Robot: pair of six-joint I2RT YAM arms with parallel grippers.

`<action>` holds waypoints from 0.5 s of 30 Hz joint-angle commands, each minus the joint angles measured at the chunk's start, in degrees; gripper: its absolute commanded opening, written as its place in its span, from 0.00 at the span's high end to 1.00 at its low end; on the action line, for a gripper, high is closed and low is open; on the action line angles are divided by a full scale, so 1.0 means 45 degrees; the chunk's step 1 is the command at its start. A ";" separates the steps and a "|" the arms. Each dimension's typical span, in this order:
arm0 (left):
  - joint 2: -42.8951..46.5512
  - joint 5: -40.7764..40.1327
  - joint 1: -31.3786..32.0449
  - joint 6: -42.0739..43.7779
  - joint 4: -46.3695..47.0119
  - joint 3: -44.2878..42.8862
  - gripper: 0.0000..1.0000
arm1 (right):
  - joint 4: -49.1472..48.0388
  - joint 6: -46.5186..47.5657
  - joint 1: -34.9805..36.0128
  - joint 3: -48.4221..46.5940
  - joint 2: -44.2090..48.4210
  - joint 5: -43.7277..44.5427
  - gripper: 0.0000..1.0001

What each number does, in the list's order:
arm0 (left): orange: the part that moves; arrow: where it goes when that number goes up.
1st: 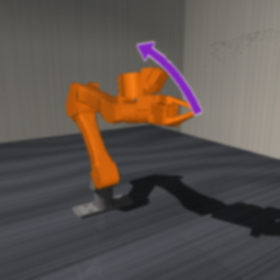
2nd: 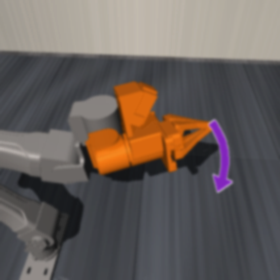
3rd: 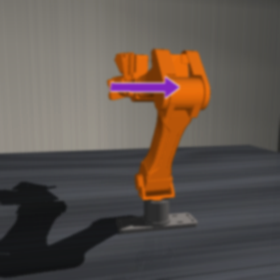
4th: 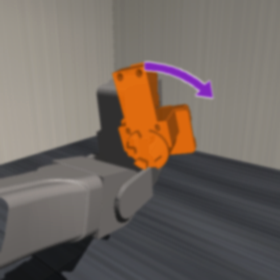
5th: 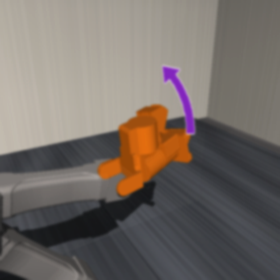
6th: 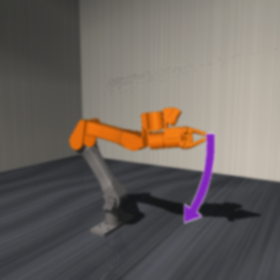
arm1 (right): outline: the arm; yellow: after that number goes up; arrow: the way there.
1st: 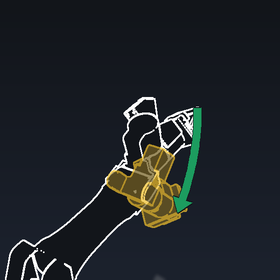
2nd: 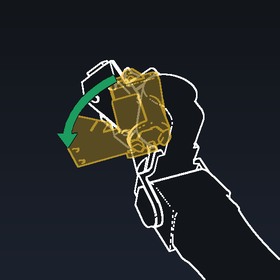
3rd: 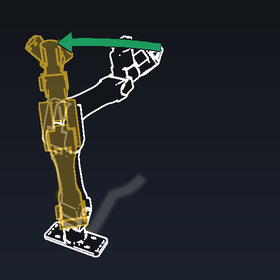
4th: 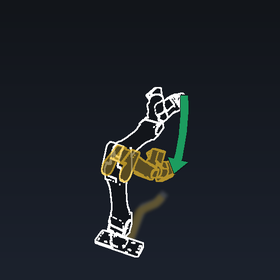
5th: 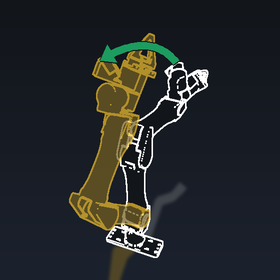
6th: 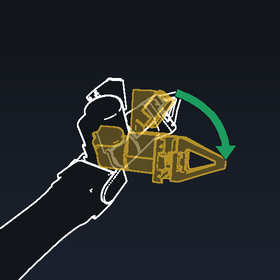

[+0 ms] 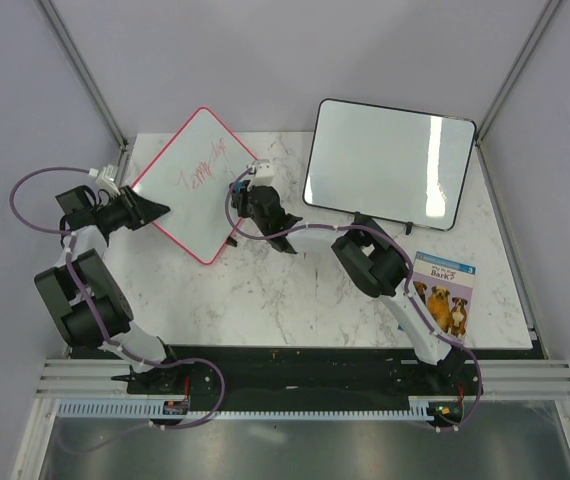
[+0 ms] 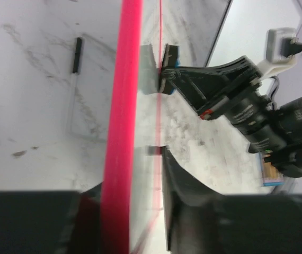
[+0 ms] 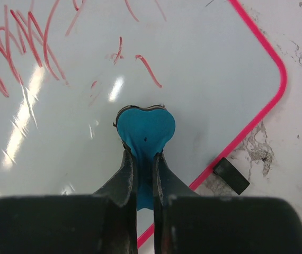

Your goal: Erase the whiteboard

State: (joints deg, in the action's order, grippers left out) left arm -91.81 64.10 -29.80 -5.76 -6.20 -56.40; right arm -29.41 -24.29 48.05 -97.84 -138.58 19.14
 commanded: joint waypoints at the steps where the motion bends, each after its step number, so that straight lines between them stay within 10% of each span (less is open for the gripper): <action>1: 0.0968 -0.0219 0.0392 -0.1552 0.2607 0.0482 0.84 | 0.0461 -0.0168 0.0318 0.0297 0.0289 -0.0366 1.00; 4: 0.0872 -0.0318 0.0470 -0.1533 0.2627 0.0522 0.98 | 0.0500 -0.0187 0.0337 0.0297 0.0288 -0.0366 1.00; 15: -0.0435 0.0852 0.0470 0.2018 -0.1236 -0.1214 0.98 | 0.0402 0.0320 0.0357 0.0708 0.1089 -0.0151 1.00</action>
State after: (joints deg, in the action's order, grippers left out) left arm -91.77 63.40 -28.27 -7.20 -5.06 -57.49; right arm -28.86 -23.99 48.62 -95.24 -137.21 19.35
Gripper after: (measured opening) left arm 0.058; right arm 0.100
